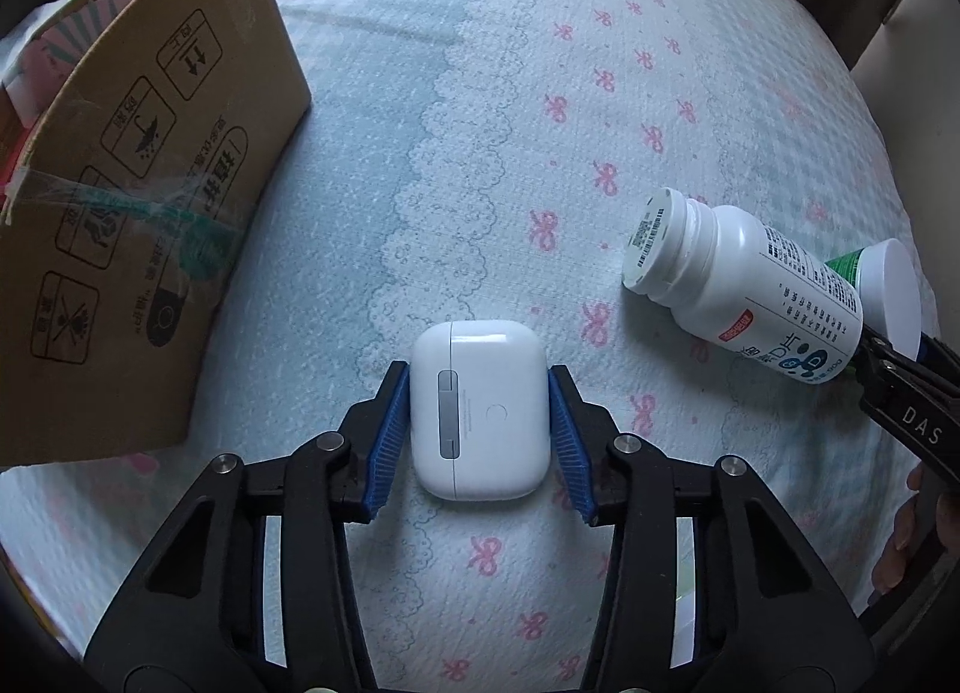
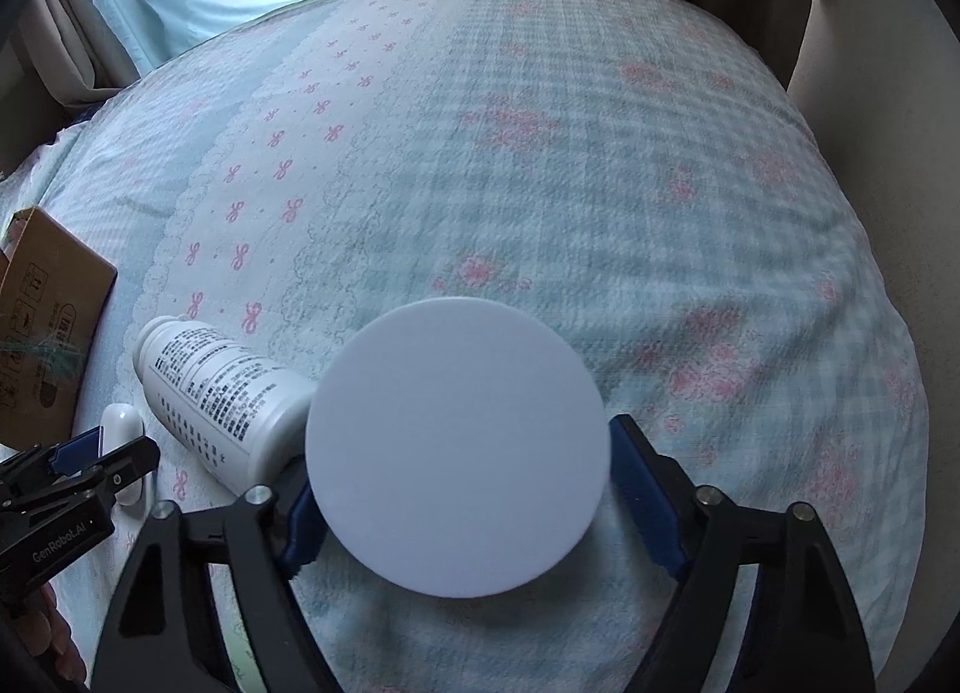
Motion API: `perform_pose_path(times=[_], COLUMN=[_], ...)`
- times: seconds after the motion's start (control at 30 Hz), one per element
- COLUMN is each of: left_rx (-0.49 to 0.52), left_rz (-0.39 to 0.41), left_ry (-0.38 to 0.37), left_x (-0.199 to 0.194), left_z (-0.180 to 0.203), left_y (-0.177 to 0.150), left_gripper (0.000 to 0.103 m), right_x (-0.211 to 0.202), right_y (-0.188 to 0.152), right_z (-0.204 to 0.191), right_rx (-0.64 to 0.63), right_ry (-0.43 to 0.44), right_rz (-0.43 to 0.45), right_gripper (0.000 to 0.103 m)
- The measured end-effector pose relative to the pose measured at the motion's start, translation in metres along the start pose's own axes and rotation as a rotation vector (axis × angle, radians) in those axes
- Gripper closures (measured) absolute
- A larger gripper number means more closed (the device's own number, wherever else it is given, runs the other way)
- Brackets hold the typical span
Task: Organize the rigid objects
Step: 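Grasp the white earbud case with the left tool while the right tool grasps the white-lidded jar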
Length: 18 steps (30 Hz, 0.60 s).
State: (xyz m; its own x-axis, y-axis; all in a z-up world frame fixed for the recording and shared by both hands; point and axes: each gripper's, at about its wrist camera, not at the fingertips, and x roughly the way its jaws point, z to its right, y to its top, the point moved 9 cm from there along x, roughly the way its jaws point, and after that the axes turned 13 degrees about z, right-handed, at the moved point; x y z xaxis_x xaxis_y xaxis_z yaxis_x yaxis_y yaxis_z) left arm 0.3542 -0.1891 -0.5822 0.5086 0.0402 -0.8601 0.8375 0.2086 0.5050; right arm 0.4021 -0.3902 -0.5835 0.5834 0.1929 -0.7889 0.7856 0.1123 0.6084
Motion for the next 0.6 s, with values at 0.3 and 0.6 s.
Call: perform_pose_path(times=[0.3, 0.6], left_rx=[0.013, 0.026], left_rz=[0.008, 0.032], left_ry=[-0.026, -0.085], left_x=[-0.015, -0.053], left_z=[-0.009, 0.008], left_y=[-0.012, 0.002], left_gripper=[0.062, 0.062], right_x=[-0.002, -0.040], right_y=[0.000, 0.005], right_z=[-0.001, 0.006], right_rx=[-0.004, 0.061], right_ry=[-0.025, -0.042], right_rz=[0.012, 0.018], right_gripper=[0.035, 0.035])
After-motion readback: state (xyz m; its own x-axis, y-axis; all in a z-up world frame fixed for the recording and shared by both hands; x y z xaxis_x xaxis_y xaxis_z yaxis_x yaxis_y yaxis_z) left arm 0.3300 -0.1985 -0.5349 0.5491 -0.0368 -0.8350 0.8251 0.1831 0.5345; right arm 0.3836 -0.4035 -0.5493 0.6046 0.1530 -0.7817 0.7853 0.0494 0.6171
